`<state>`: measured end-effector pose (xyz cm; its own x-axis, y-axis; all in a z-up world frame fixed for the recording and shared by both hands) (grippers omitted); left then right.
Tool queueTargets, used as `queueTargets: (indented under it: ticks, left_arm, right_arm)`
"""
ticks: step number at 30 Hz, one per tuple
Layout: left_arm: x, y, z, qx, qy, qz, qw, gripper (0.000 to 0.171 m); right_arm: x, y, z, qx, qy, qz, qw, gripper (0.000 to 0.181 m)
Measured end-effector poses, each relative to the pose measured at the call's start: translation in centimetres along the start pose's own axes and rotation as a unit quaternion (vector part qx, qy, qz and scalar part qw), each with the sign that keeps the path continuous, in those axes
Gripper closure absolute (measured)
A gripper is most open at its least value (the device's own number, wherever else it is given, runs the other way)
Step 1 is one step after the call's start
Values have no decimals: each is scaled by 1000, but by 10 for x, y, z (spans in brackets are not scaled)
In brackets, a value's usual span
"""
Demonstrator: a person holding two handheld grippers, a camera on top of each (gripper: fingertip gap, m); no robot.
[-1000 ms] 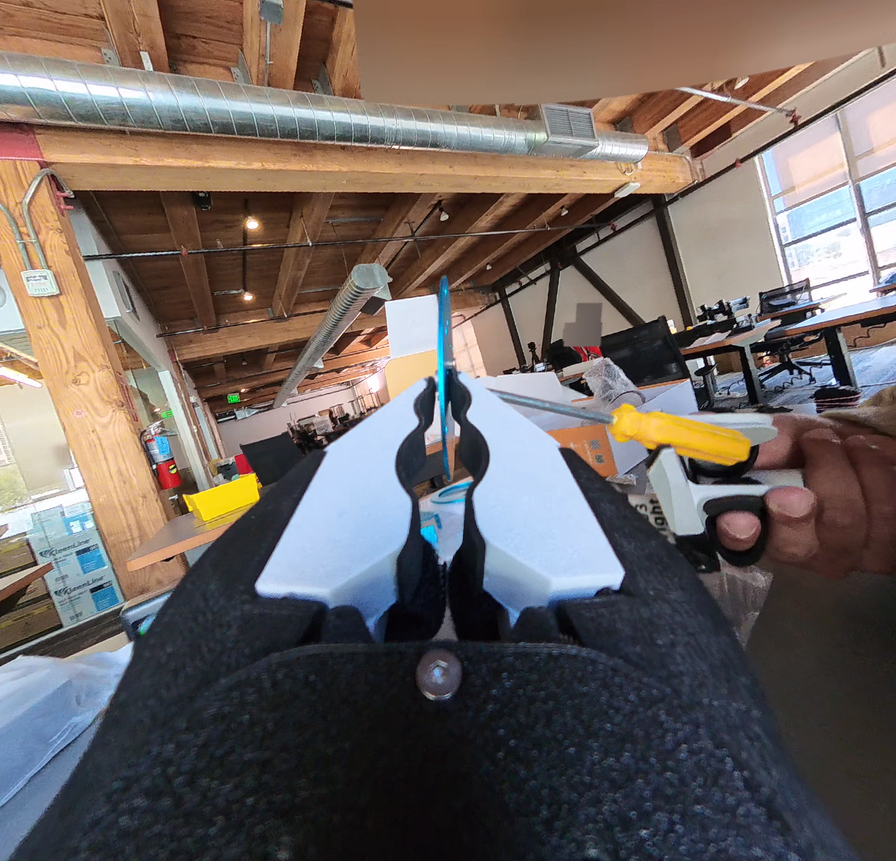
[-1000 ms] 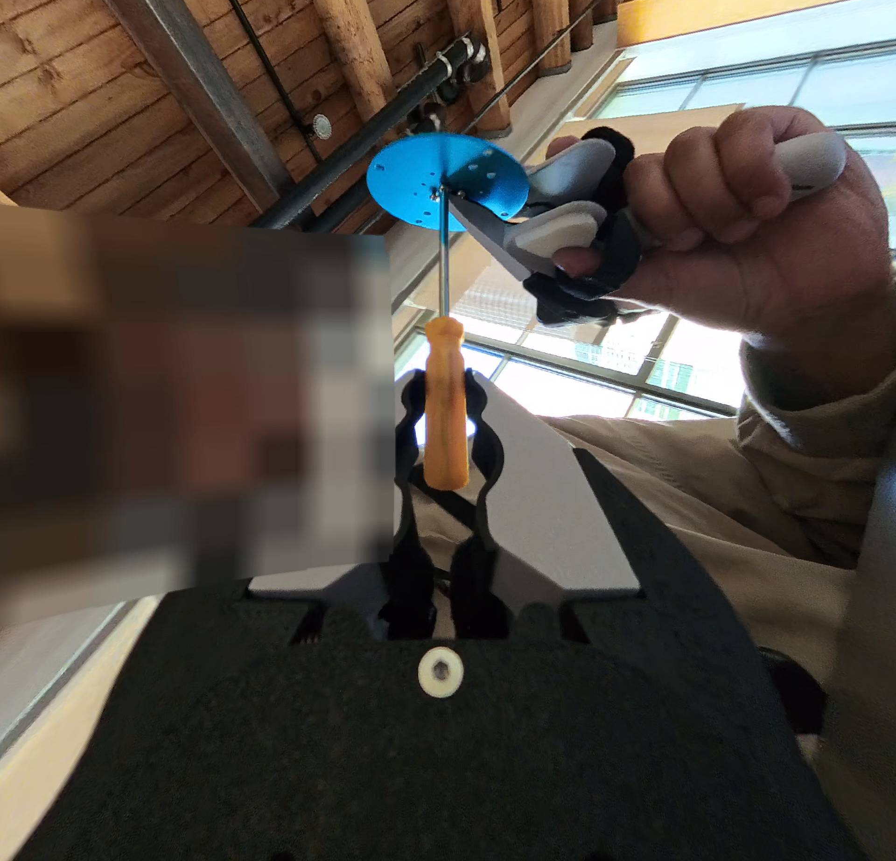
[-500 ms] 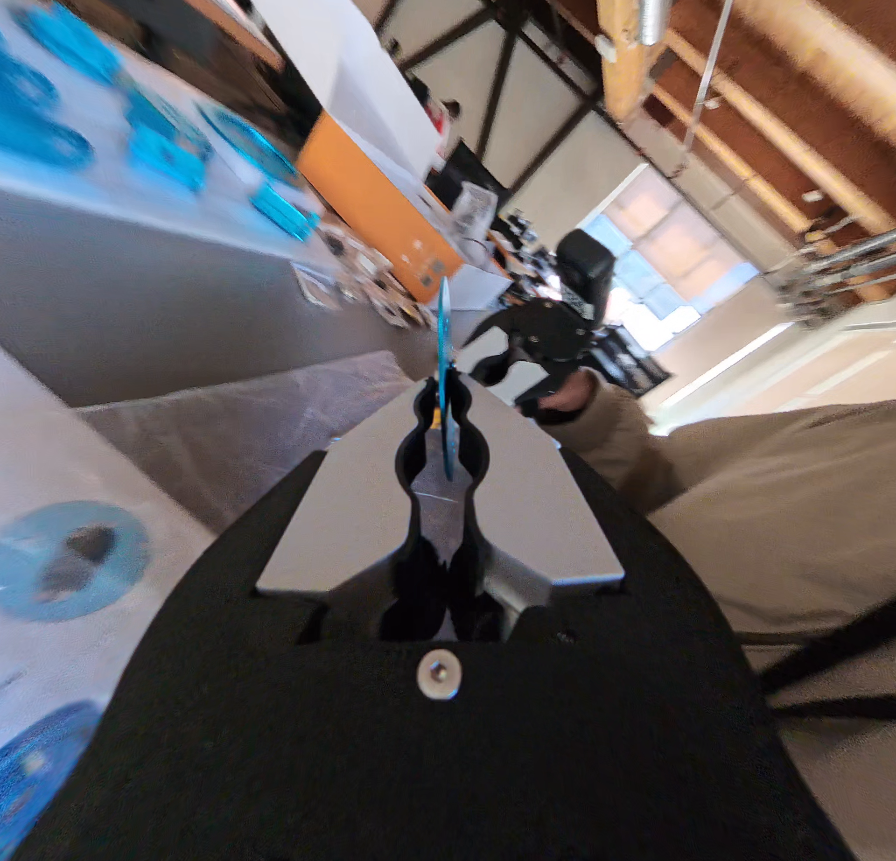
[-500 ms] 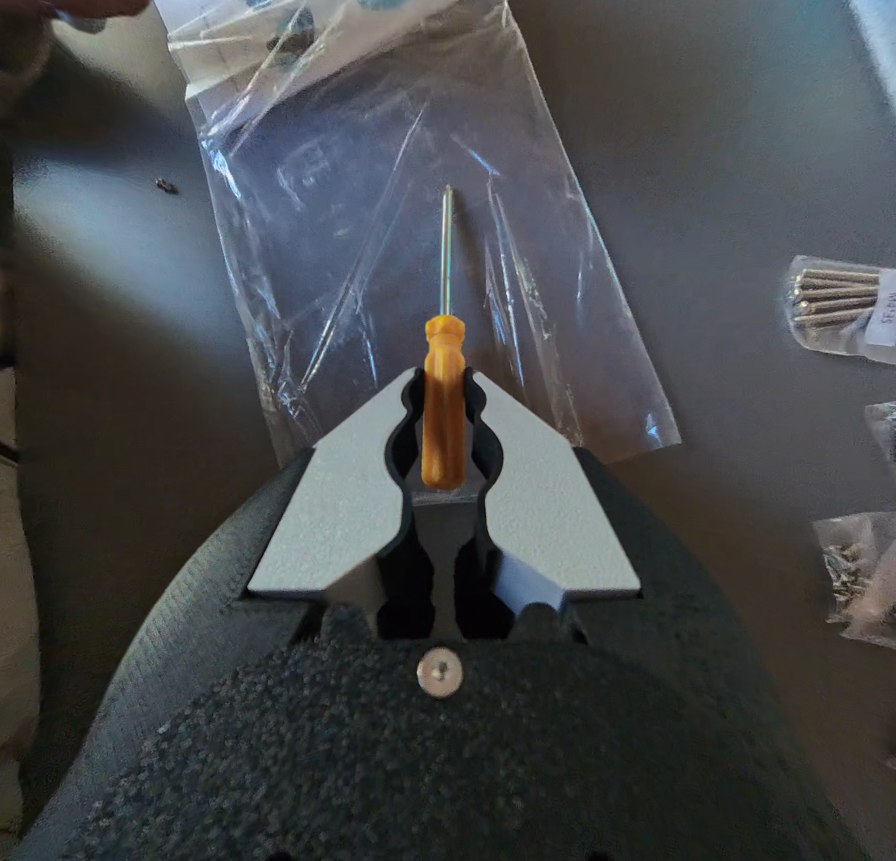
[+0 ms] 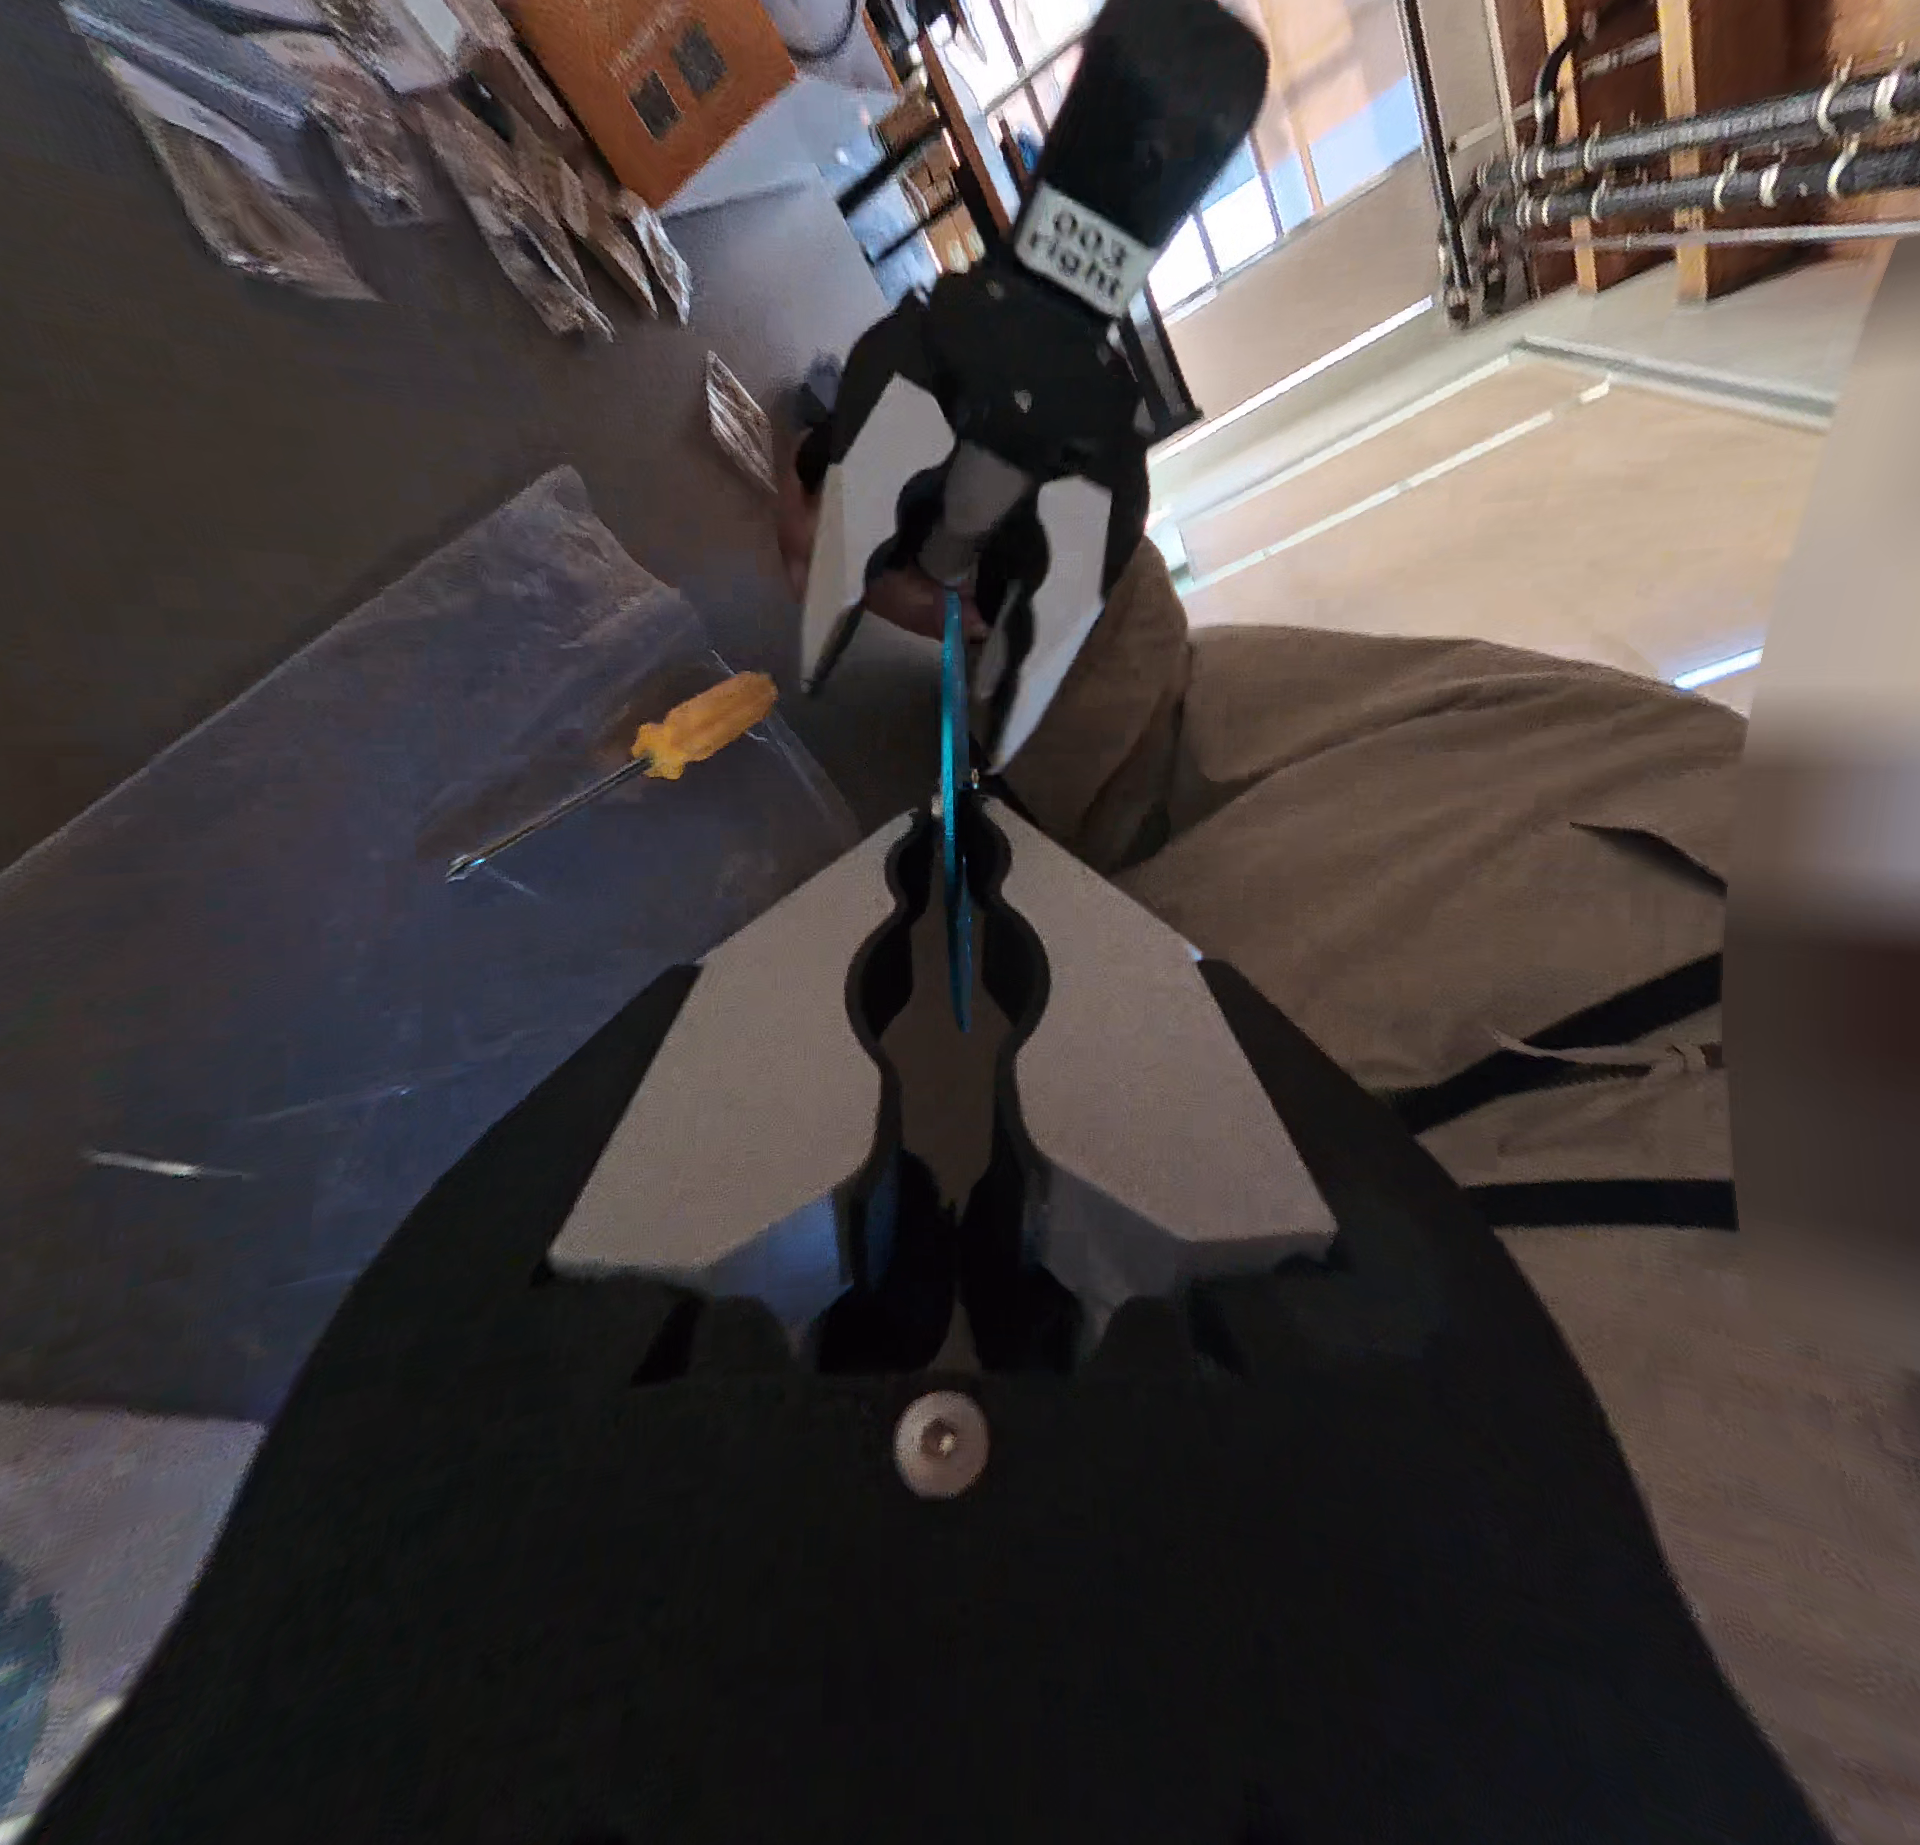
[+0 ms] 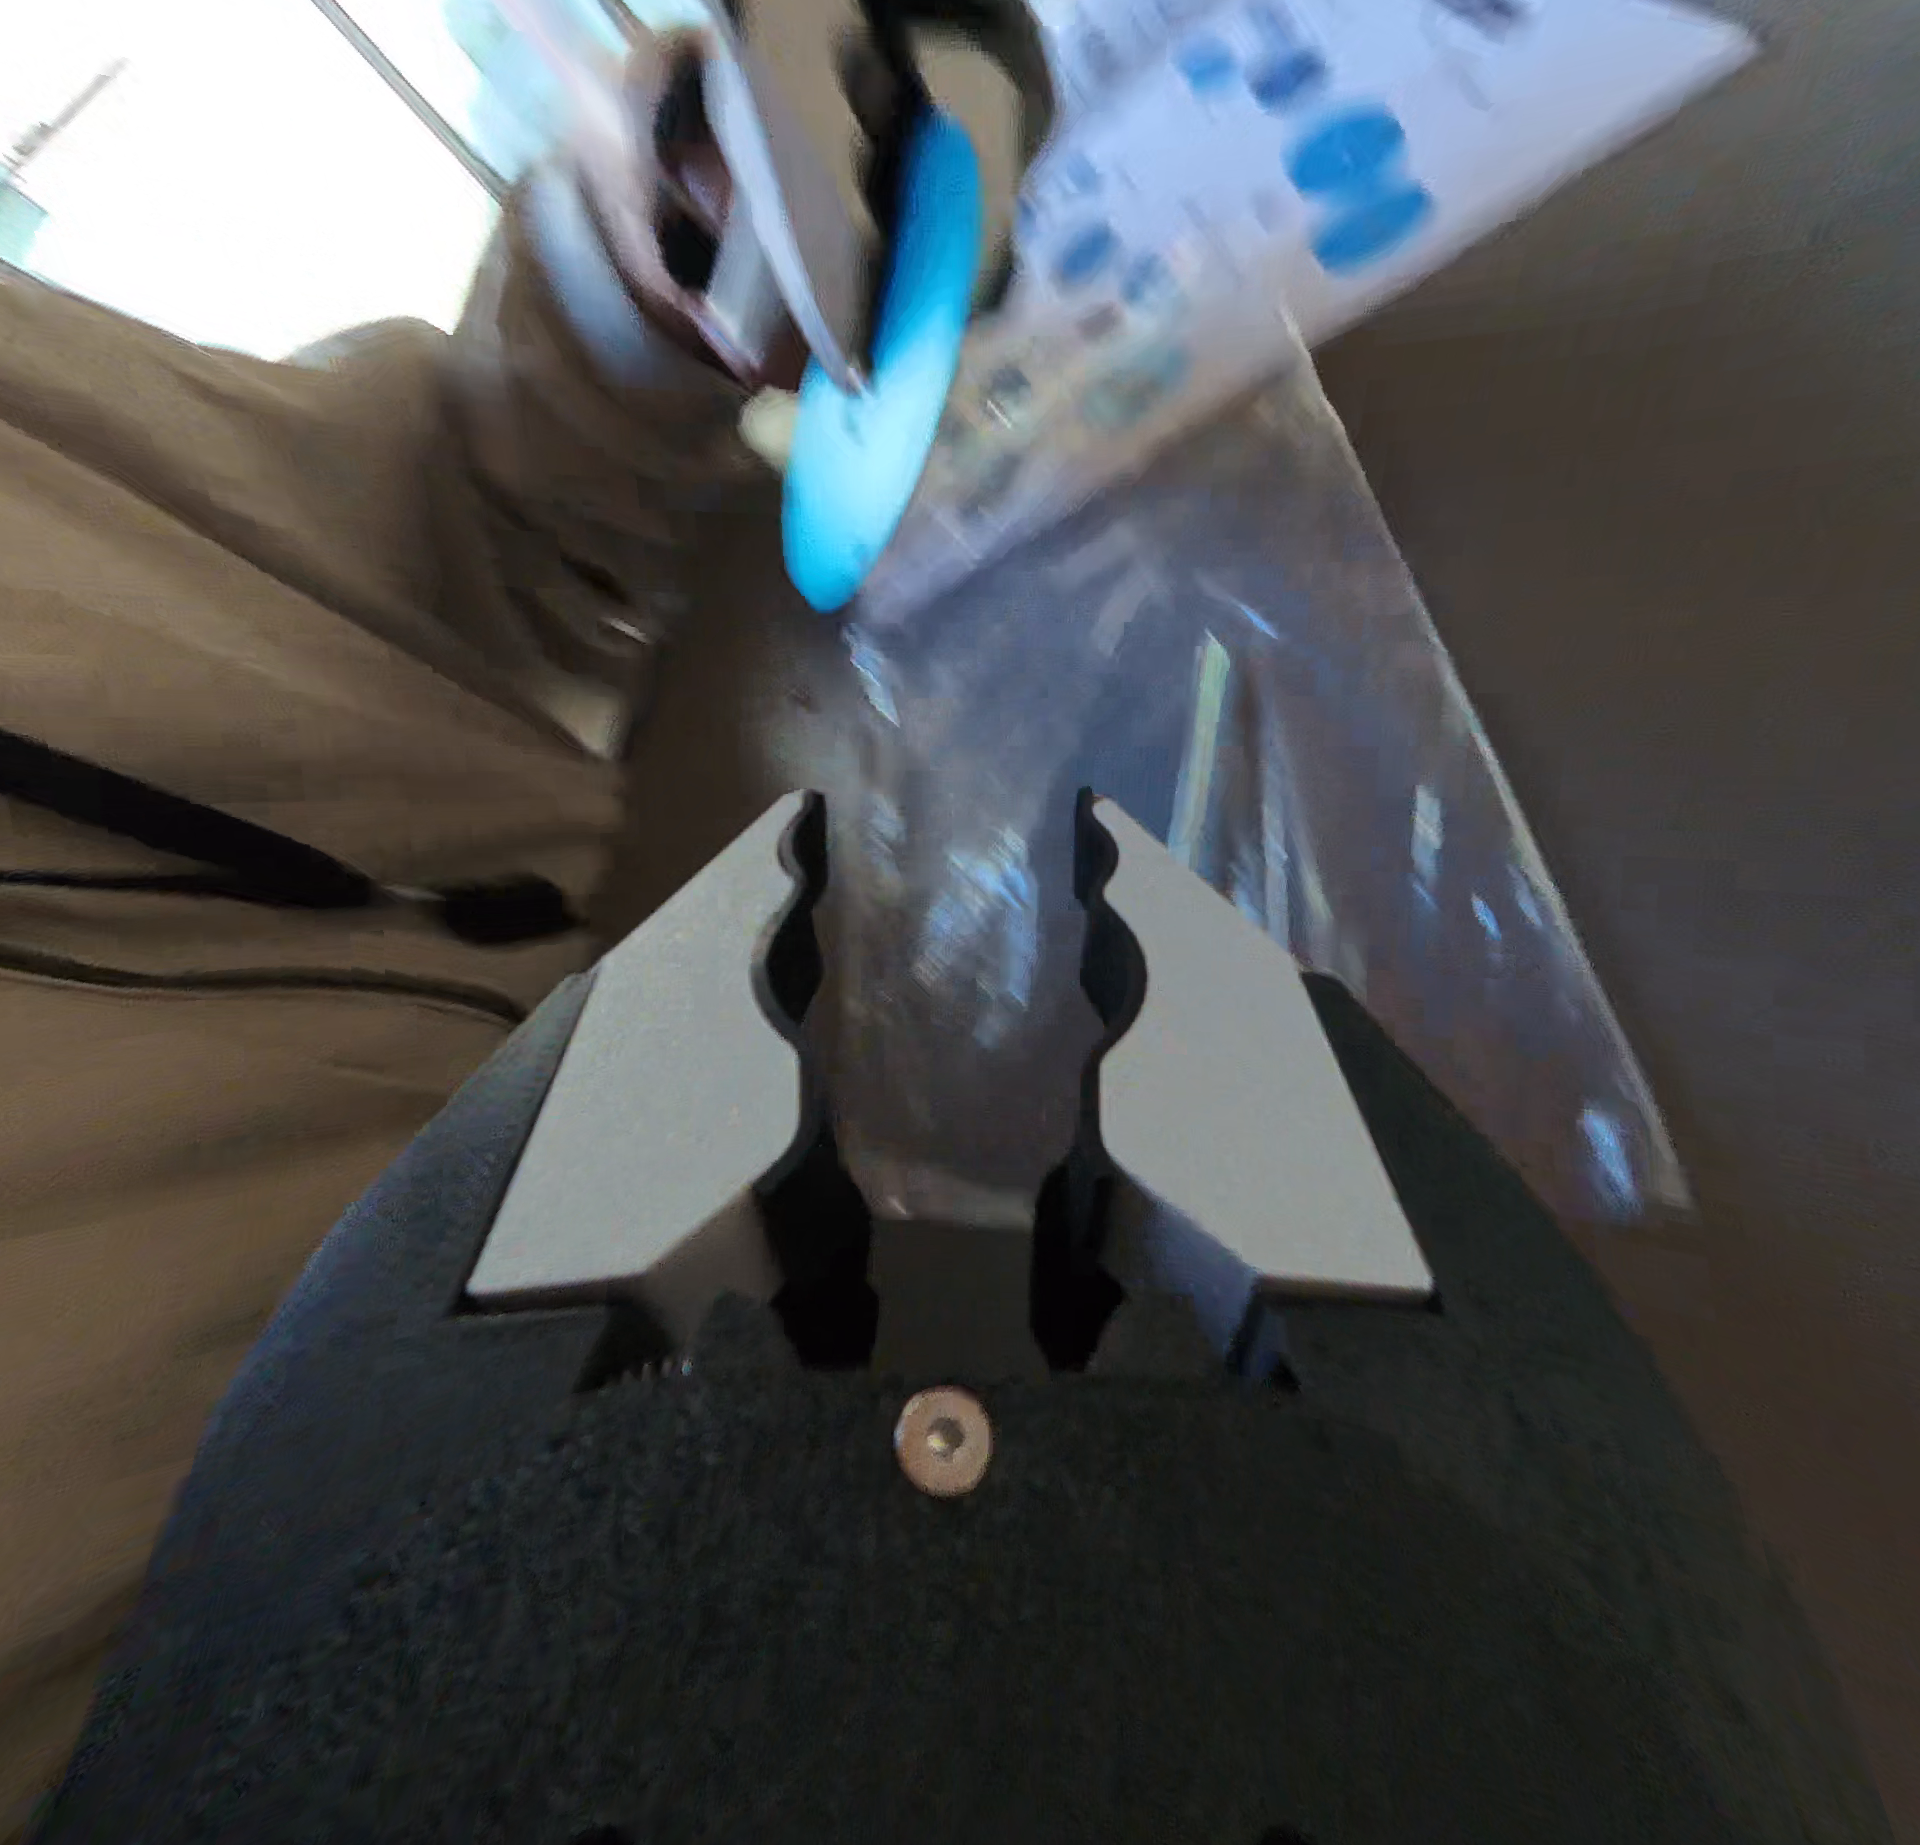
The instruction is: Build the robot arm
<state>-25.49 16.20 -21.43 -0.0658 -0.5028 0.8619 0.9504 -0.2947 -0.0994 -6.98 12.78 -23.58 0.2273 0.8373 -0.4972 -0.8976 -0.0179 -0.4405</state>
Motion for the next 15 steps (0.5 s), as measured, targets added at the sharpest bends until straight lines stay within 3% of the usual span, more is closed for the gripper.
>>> queueTargets:
  ticks: [2, 5, 9, 15]
  left_arm:
    - [2, 6, 4, -32, 2, -10, 999, 166]
    - [1, 13, 6, -69, 14, 3, 998, 166]
    - [-1, 17, 9, -74, 8, -2, 997, 166]
    - [-9, 9, 19, 5, 0, -30, 1000, 154]
  right_arm:
    - [-10, 3, 18, 53, 45, 86, 994, 134]
    - [-10, 12, 28, 77, 110, 163, 978, 150]
    - [-3, 26, 20, 66, 146, 168, 973, 181]
    - [6, 30, 12, 155, 269, 185, 933, 181]
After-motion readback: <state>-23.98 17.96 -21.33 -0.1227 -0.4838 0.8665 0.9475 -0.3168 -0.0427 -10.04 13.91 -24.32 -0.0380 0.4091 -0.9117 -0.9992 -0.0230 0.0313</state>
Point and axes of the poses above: each gripper's, where its closed fingertips meet, y out along the fingers, z out of its top, x = y × z across the jaws, the point moved 7 cm from there along -y, back along the fingers, and after that the axes turned 4 degrees about -z, right-handed, at the moved point
